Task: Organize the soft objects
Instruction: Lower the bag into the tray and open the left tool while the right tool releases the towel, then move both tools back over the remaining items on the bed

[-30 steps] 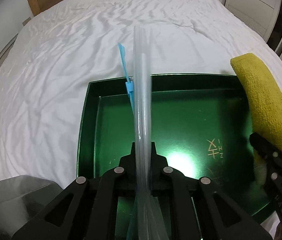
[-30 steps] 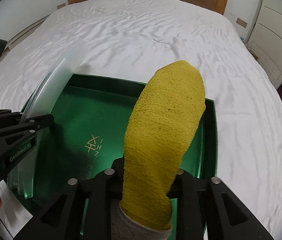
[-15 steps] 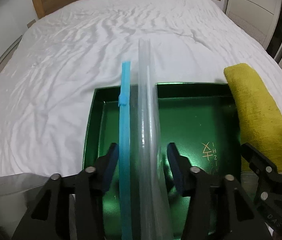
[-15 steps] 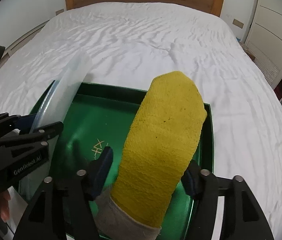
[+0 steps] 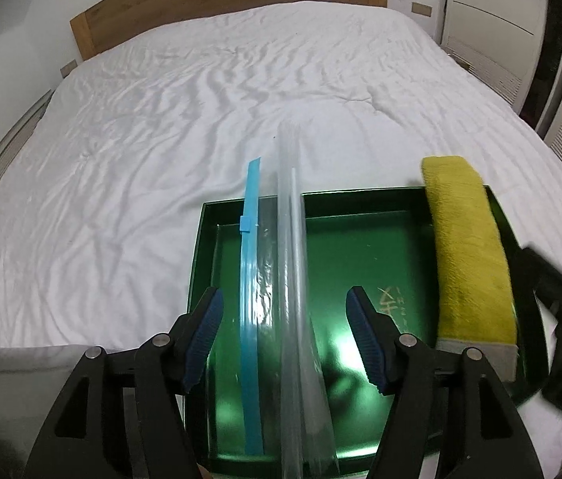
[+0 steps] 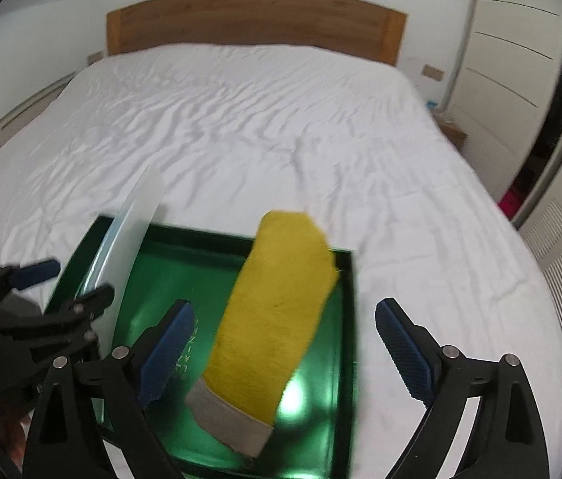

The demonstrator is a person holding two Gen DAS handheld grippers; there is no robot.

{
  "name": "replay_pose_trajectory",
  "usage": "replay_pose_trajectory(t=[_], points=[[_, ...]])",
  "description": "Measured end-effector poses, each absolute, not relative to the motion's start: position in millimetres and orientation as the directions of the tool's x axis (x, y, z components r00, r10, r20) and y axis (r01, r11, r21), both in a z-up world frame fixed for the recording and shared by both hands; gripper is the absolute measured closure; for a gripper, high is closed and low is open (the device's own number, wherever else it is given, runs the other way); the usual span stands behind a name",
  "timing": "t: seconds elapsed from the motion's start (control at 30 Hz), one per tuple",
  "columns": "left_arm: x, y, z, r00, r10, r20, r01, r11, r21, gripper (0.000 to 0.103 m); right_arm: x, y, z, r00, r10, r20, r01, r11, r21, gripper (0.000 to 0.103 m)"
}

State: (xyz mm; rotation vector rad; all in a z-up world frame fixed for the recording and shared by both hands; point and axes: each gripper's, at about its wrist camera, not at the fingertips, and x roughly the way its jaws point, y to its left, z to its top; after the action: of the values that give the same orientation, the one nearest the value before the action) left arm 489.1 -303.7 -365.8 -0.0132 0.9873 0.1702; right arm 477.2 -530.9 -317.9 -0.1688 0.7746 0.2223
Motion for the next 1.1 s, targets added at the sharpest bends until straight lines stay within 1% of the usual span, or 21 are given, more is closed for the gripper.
replay_pose_trajectory(t=[0.1, 0.27, 0.4, 0.5, 0.7, 0.87, 1.1], points=[[479, -310, -360, 0.547, 0.113, -0.829, -0.133, 0.99, 0.047, 0.045, 468, -539, -306, 0.715, 0.115, -0.689, -0.217, 0.974, -0.063, 0.01], [455, -316, -344, 0.563, 0.061, -0.824, -0.14, 0.99, -0.023, 0.045, 449, -547, -292, 0.737, 0.05, -0.674, -0.134, 0.988, -0.074, 0.01], [427, -318, -326, 0.583, 0.019, -0.812, -0.144, 0.986, -0.081, 0.045, 426, -553, -282, 0.745, -0.005, -0.667, -0.076, 0.993, -0.093, 0.01], [398, -322, -309, 0.604, -0.018, -0.797, -0.116, 0.987, -0.11, 0.045, 409, -553, -276, 0.747, -0.026, -0.664, -0.058, 0.993, -0.105, 0.01], [337, -321, -278, 0.628, -0.067, -0.776, -0.051, 0.991, -0.128, 0.045, 353, -536, -261, 0.744, -0.008, -0.668, -0.069, 0.994, -0.089, 0.01], [278, -300, -254, 0.634, -0.108, -0.766, 0.002, 0.99, -0.138, 0.045, 296, -512, -244, 0.751, 0.021, -0.66, -0.084, 0.994, -0.065, 0.01], [211, -241, -239, 0.624, -0.073, -0.778, 0.022, 0.997, -0.076, 0.045, 223, -459, -225, 0.749, 0.076, -0.658, -0.137, 0.99, -0.041, 0.01]])
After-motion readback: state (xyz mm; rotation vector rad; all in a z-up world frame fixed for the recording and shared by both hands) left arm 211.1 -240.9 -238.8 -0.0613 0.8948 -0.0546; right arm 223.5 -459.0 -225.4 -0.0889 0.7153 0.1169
